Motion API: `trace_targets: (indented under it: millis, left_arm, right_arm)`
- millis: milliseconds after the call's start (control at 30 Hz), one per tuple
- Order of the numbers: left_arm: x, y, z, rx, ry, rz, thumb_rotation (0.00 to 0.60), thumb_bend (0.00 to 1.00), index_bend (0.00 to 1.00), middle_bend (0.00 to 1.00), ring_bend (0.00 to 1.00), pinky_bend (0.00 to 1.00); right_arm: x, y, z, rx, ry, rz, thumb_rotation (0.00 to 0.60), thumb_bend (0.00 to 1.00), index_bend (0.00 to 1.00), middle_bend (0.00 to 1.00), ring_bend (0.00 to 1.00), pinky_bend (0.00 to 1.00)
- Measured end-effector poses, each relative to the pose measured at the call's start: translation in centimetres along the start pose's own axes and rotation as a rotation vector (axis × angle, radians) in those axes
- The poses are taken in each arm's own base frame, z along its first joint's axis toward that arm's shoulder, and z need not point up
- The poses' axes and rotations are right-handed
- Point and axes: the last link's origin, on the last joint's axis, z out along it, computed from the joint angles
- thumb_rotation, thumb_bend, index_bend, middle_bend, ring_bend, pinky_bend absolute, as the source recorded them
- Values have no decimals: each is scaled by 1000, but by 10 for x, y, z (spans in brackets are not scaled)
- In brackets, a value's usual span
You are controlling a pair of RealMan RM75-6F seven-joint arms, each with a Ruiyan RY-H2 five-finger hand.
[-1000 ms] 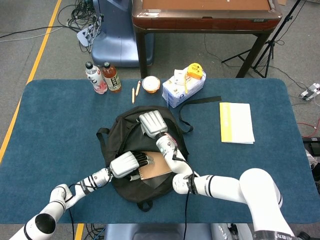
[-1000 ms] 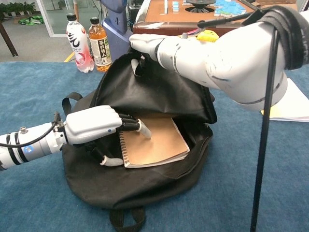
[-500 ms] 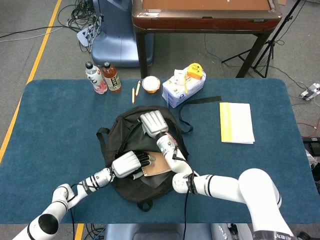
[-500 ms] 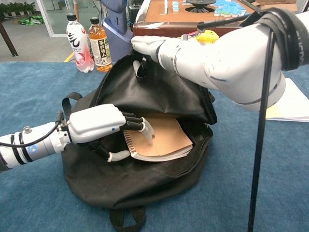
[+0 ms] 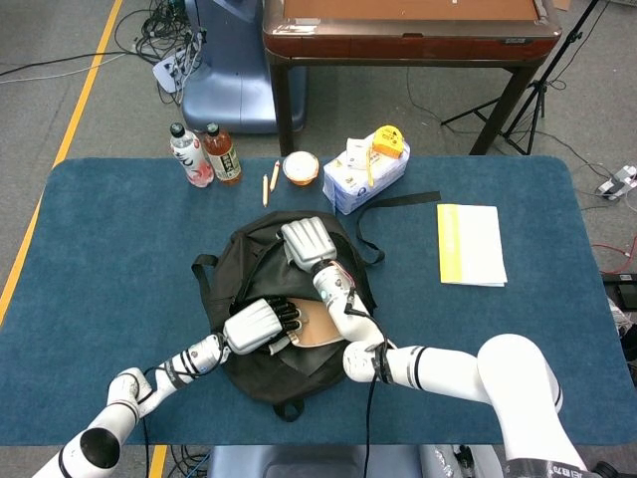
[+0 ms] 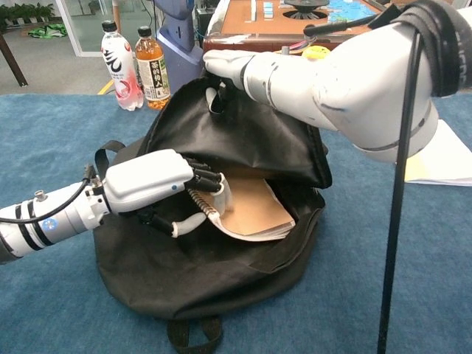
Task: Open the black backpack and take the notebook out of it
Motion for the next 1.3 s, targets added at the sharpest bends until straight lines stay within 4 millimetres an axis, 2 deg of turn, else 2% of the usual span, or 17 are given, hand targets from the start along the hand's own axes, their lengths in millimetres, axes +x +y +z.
trace_targets:
  millis: [100,300,733,833,1000,1067,1300]
  left_arm:
    - [4,1,-4,-10,25,-30,600,517,648,563,477,389]
    - [19,4,-18,-34,111,-103,600,518,652,635,534,447]
    - [66,13,-44,-68,340,-271,600,530,691,786,664,522]
    - [80,15,-48,-71,385,-301,600,531,692,792,670,525]
    - [98,23,-51,-70,435,-382,600,531,689,793,671,535]
    - [105,28,-52,-67,446,-419,600,532,689,793,671,535]
    - [111,42,-51,-59,416,-520,600,531,679,792,671,535]
  right_arm:
    - [1,0,-1,7,-5,14,600,825,605,565,525,559]
    - [2,0,-4,20,-9,37,600,824,605,565,525,559]
    - [-1,4,-21,56,-57,106,600,800,602,520,526,559]
    - [-1,3,-29,78,-73,123,600,718,546,481,520,559]
    - [1,7,-35,96,-92,138,600,483,406,412,474,526]
    - [1,8,-37,99,-99,141,600,427,371,392,461,513]
    - [-3,4,-38,107,-102,145,600,378,337,368,431,502]
